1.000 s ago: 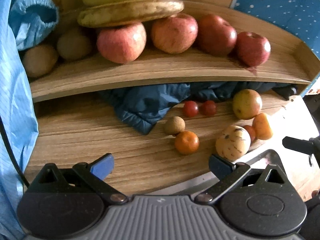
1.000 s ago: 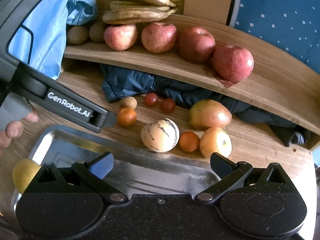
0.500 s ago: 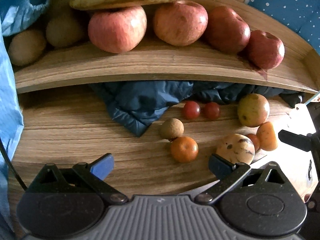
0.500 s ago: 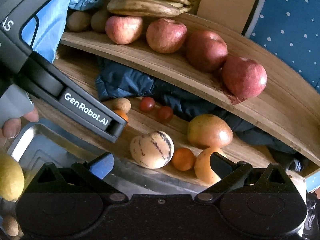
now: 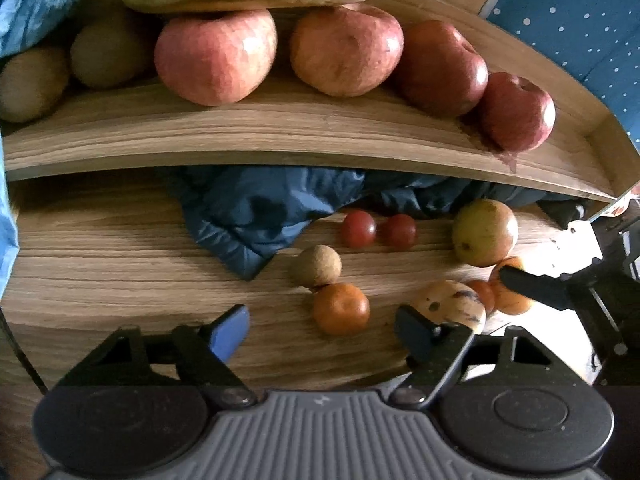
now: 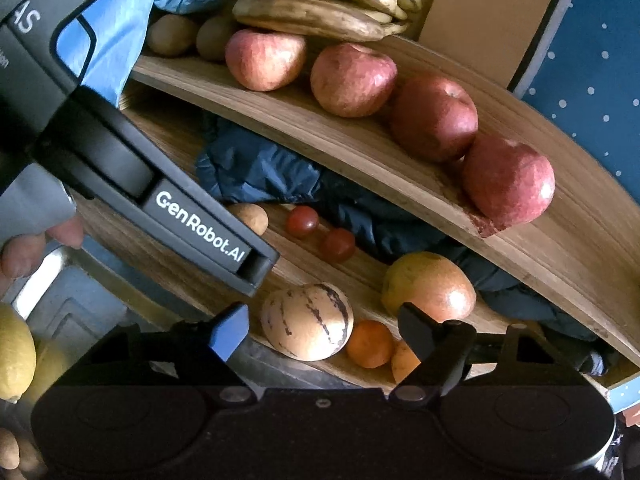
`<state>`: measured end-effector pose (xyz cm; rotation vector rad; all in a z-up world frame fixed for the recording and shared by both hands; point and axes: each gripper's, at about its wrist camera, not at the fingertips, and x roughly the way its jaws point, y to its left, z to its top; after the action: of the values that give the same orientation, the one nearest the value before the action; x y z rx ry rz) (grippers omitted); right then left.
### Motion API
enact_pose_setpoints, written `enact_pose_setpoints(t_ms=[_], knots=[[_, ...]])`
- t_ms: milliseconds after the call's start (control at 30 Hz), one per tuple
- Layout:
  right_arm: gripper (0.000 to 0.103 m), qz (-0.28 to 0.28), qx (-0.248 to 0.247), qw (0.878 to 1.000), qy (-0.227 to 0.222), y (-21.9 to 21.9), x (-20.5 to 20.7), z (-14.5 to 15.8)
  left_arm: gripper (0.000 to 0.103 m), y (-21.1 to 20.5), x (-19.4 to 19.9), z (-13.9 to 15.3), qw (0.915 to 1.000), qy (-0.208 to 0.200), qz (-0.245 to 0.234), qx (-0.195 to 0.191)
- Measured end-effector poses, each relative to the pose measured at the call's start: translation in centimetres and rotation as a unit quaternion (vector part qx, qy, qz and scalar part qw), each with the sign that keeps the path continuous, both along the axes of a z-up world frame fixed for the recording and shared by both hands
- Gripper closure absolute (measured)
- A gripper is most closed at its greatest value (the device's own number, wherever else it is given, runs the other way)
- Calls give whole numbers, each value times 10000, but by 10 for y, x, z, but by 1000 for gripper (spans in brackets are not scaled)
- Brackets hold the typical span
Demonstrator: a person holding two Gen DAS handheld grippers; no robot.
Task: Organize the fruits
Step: 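Grasp the tangerine with the left tool while the right tool grasps the striped pepino melon, then lower the tangerine onto the tray with the left tool while the right tool places the pepino there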
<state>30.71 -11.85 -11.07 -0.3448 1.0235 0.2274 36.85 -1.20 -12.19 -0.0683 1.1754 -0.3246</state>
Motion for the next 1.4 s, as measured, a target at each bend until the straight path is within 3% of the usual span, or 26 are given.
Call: enact_pose_setpoints(t_ms=[533,800,1400], knots=[[48,85,123,9998,165,3,3,-2,54,-4,0,-5,9995,96,-143,-258],[48,85,121,9997,169,4,4,-3,67,-4,2,-8,9995,120,-122,-272],[49,28,204,9998,-57,3,-6,8,69,4,-11,4,9991,-50,-191,-371]])
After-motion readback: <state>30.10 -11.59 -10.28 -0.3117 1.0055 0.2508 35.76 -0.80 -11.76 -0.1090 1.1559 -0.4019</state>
